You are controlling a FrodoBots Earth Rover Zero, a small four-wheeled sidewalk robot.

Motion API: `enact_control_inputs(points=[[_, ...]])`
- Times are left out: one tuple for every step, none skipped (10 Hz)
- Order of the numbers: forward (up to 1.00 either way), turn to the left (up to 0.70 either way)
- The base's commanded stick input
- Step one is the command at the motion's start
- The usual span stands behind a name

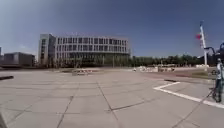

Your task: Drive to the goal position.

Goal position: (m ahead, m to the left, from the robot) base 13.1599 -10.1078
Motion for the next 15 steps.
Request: enact_control_inputs(points=[[0.7,0.0],[0.7,0.0],[0.7,0.0],[0.7,0.0],[0.7,0.0],[0.7,0.0],[0.7,0.0],[0.7,0.0],[0.7,0.0],[0.7,0.0],[0.7,0.0],[0.7,0.0],[0.7,0.0],[0.7,0.0],[0.7,0.0]])
